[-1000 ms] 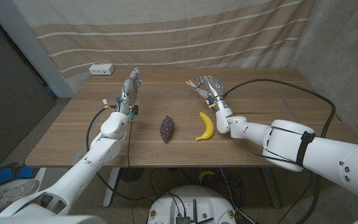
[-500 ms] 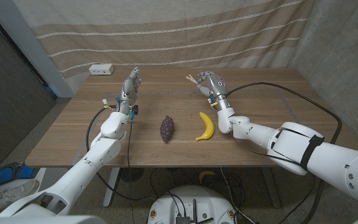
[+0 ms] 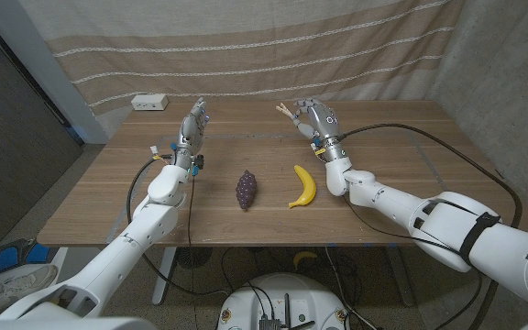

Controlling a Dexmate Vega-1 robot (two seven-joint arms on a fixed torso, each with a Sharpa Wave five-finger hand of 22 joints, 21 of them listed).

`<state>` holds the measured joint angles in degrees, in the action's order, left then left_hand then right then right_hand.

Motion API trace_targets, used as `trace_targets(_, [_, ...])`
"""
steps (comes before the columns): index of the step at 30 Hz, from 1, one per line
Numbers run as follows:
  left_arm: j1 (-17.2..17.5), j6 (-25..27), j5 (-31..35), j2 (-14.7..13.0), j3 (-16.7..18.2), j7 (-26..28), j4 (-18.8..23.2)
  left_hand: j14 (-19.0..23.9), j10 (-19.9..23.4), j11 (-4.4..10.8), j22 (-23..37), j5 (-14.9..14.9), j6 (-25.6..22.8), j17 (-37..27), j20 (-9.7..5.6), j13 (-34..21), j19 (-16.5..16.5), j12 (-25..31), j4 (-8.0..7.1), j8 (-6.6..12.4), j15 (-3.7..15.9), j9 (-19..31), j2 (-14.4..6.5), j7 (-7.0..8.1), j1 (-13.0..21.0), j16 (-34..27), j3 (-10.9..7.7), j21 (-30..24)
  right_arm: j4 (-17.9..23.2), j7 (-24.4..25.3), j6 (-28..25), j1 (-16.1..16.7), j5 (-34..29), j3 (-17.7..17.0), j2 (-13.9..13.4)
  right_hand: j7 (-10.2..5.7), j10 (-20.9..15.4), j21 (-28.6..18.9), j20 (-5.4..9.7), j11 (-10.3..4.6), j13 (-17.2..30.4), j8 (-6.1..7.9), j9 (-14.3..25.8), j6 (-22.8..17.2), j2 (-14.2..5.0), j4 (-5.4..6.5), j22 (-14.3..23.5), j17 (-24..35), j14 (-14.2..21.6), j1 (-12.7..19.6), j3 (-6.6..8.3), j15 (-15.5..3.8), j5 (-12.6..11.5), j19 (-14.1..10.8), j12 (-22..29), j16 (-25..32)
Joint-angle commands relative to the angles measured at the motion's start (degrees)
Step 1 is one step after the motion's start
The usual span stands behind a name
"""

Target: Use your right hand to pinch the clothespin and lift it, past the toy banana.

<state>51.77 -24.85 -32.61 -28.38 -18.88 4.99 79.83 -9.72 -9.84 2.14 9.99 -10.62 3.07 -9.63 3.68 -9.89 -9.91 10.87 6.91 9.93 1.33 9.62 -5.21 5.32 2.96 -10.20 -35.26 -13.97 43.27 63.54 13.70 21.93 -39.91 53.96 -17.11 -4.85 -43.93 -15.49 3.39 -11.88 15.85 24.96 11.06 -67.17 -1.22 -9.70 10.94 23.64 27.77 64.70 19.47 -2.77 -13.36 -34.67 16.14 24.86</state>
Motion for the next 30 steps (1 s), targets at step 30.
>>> trace_targets(30, [2.54,-0.13,-0.32,-1.57,0.91,-0.39,3.14,-3.24,-0.33,-0.1,0.17,0.05,0.25,0.02,-0.4,0.0,-1.46,-0.06,0.24,0.22,0.0,0.07,-2.65,-0.1,0.45,0.06,0.04,0.55,29.27,-6.84,-11.1,10.09,-1.67,-4.11,-14.35,-0.9,-1.03,-0.22,1.59,-0.15,0.62,0.17,0.06,-1.4,0.2,0.68,0.13,-0.34,1.06,0.71,-0.02,-10.47,-1.22,0.05,0.15,-1.2])
